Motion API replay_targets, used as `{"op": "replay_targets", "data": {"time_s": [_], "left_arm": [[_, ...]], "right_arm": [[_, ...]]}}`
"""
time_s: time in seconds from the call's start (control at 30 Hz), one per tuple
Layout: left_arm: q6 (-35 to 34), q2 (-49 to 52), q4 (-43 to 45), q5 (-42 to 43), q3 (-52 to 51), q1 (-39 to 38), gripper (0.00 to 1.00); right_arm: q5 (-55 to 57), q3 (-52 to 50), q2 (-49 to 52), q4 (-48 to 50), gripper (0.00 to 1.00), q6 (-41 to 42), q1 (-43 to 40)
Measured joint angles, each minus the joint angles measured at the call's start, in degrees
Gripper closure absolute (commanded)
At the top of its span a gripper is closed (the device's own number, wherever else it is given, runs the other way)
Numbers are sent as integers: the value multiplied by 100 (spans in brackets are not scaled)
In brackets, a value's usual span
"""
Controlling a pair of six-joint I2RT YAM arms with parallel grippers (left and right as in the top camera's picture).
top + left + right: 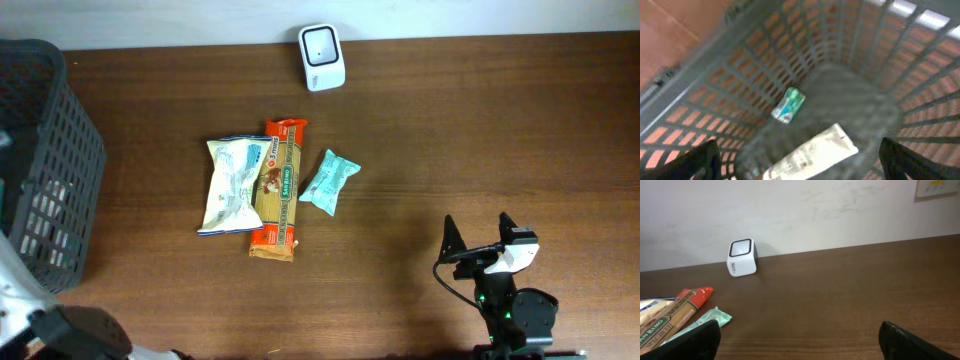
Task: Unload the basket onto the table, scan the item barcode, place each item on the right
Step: 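Place the white snack bag left of the pasta pack, then grasp the white Pantene bottle in the basket and place it beside the pasta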
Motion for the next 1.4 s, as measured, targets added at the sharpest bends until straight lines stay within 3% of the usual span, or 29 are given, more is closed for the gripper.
{"op": "replay_targets", "data": {"time_s": [0.1, 0.23, 0.47, 0.53, 0.6, 0.7, 0.73, 0.8, 0.97, 1.13, 1.27, 1.4], "left_arm": [[730, 581, 258, 448, -162, 304, 1], [1606, 1639, -387, 667, -210, 496, 1], [2367, 2251, -575, 719, -402, 498, 0], [2533, 2490, -568, 697, -643, 505, 4], [2594, 2573, -551, 675, -776, 527, 12], [2636, 2586, -525, 743, -901, 549, 62], [2640, 2579, -503, 763, -922, 549, 75], [2636, 2579, -428, 769, -951, 546, 85], [2643, 2527, -304, 656, -914, 540, 100], [2199, 2782, -411, 546, -365, 542, 100], [1419, 2938, -1220, 634, 1005, 540, 100], [894, 2924, -2378, 1893, 3333, 518, 100]], "right_arm": [[-2, 0, 0, 0, 1, 0, 0], [0, 0, 0, 0, 1, -4, 0], [0, 0, 0, 0, 1, 2, 0], [0, 0, 0, 0, 1, -2, 0], [0, 0, 0, 0, 1, 4, 0], [0, 0, 0, 0, 1, -2, 0], [0, 0, 0, 0, 1, 0, 0], [0, 0, 0, 0, 1, -2, 0], [0, 0, 0, 0, 1, 0, 0], [0, 0, 0, 0, 1, 2, 0], [-2, 0, 0, 0, 1, 0, 0], [0, 0, 0, 0, 1, -2, 0]]}}
